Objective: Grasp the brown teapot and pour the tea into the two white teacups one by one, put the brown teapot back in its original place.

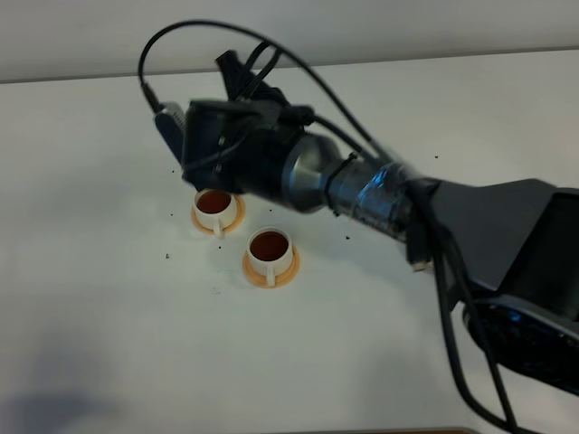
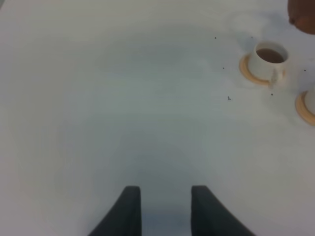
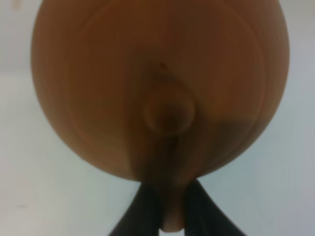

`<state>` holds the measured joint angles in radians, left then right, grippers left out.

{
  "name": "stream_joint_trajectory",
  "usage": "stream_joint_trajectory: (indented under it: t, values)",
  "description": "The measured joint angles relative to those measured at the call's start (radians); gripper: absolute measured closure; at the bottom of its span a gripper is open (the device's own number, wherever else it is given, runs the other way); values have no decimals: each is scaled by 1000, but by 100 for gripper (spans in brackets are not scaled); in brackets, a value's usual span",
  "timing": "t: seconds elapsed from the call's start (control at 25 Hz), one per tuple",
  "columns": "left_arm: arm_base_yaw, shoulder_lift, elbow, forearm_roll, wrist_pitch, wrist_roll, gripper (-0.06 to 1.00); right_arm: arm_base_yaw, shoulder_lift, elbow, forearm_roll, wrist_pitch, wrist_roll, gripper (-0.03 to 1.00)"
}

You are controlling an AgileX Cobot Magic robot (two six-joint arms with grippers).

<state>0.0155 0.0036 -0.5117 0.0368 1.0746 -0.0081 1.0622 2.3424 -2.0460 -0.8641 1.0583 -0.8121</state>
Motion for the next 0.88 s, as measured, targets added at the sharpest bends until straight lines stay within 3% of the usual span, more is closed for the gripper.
stream_joint_trajectory:
  t: [0.56,0.68,0.88]
  values:
    - [0,0,0,0,0,0,69,-182,-17,-9,539,5,-192,87]
    - [0,0,0,0,0,0,69,-201,-9,-9,595,12,-229,87]
    - [0,0,0,0,0,1,69,-210,-32,-9,591,114,-207,87]
